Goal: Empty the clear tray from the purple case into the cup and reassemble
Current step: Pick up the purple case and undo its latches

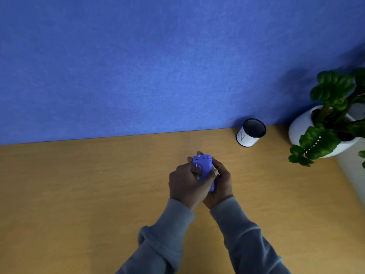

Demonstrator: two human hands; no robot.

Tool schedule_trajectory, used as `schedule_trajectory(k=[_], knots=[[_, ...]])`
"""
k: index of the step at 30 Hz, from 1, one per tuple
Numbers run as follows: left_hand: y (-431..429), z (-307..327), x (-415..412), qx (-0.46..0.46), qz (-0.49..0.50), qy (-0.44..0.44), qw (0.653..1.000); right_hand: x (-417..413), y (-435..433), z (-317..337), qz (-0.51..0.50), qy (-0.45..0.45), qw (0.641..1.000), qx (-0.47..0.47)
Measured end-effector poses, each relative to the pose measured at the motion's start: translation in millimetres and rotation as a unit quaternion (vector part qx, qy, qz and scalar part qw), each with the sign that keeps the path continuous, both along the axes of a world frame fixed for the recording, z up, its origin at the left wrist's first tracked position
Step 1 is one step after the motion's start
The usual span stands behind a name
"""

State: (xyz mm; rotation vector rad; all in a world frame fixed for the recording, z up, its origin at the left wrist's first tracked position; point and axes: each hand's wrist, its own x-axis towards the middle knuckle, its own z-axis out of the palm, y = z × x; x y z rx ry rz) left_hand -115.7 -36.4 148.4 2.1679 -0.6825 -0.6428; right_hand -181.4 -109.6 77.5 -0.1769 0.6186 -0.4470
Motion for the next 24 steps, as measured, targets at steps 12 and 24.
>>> schedule_trajectory(k=[12,24], knots=[[-8.1,7.9,3.5,-0.004,0.008,0.002,1.000,4.8,-5.1,-1.9,0.013,-0.021,1.000,-0.005],[-7.6,6.5,6.0,-0.007,0.021,-0.004,1.000,3.4,-6.7,-0.9,0.013,-0.016,1.000,0.001]])
